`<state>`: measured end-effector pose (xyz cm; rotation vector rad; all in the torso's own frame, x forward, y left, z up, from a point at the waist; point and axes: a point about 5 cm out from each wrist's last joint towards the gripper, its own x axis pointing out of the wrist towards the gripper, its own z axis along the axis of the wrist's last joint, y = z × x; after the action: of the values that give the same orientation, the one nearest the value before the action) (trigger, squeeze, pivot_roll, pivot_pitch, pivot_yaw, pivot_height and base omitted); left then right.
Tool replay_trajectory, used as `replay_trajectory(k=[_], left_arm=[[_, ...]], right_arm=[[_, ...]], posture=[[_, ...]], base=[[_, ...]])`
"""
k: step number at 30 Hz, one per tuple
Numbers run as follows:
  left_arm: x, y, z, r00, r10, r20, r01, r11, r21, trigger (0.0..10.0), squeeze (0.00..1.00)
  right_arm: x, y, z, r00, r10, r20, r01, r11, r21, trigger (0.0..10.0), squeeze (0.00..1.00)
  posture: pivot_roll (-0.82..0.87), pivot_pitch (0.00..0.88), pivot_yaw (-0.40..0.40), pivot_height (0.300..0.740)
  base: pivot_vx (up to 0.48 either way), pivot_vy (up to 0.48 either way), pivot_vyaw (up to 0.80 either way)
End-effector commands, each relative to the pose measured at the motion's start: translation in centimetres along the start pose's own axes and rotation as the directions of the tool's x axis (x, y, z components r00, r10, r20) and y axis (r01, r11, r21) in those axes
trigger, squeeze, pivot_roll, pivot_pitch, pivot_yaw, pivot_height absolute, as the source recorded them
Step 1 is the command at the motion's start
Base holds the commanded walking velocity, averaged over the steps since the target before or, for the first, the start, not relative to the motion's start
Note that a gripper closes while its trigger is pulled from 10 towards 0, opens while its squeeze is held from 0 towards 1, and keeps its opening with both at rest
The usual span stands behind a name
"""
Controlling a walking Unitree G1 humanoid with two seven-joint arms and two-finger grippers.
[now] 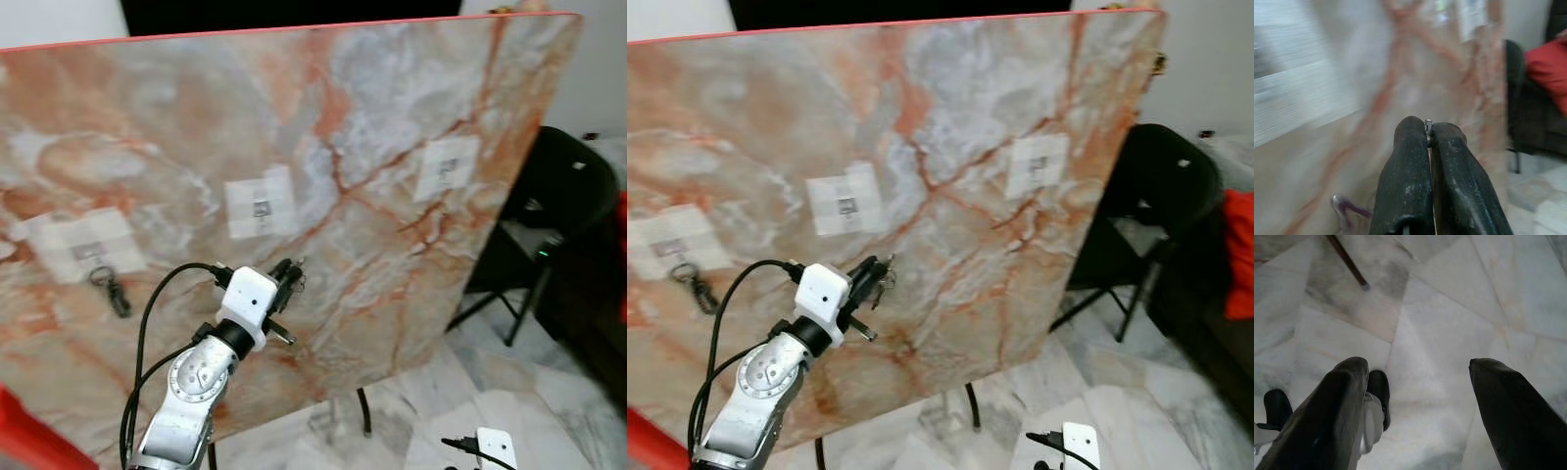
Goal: Hang keys on a hook
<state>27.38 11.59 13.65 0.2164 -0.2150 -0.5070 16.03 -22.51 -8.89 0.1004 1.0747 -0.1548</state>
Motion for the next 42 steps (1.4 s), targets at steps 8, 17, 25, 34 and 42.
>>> replay_trajectory(k=[8, 17, 25, 34, 42], left_arm=[[0.1, -0.2, 0.5, 1.000, -0.024, 0.012, 0.025, 0.999, -0.020, 10.0, 0.00], [0.2, -0.2, 0.5, 0.999, -0.032, 0.012, 0.032, 0.999, -0.027, 10.0, 0.00], [0.3, -0.3, 0.7, 0.999, -0.046, 0.020, 0.046, 0.999, -0.013, 10.0, 0.00], [0.4, -0.7, 1.0, 0.996, -0.080, 0.029, 0.080, 0.997, -0.008, 10.0, 0.00], [1.0, -0.9, 2.3, 0.993, -0.099, 0.068, 0.099, 0.995, -0.004, 10.0, 0.00]], right_arm=[[0.0, 0.0, 0.2, 1.000, 0.001, 0.010, -0.002, 1.000, 0.013, 10.0, 0.00], [0.0, 0.0, 0.2, 1.000, 0.003, 0.010, -0.004, 1.000, 0.014, 10.0, 0.00], [0.0, 0.1, 0.3, 1.000, 0.005, 0.011, -0.005, 1.000, 0.014, 10.0, 0.00], [0.0, 0.1, 0.3, 1.000, 0.006, 0.012, -0.007, 1.000, 0.013, 10.0, 0.00], [0.0, 0.1, 0.3, 1.000, 0.006, 0.011, -0.006, 1.000, 0.011, 10.0, 0.00]], posture=[[0.09, 0.000, -0.055, 0.740], [0.09, 0.000, -0.055, 0.740], [0.09, 0.000, -0.054, 0.740], [0.09, 0.000, -0.053, 0.740], [0.09, 0.000, -0.055, 0.740]], base=[[0.000, 0.000, -0.17], [0.000, 0.303, 0.00], [0.000, 0.216, 0.00], [0.000, 0.000, 0.00], [0.000, 0.000, 0.00]])
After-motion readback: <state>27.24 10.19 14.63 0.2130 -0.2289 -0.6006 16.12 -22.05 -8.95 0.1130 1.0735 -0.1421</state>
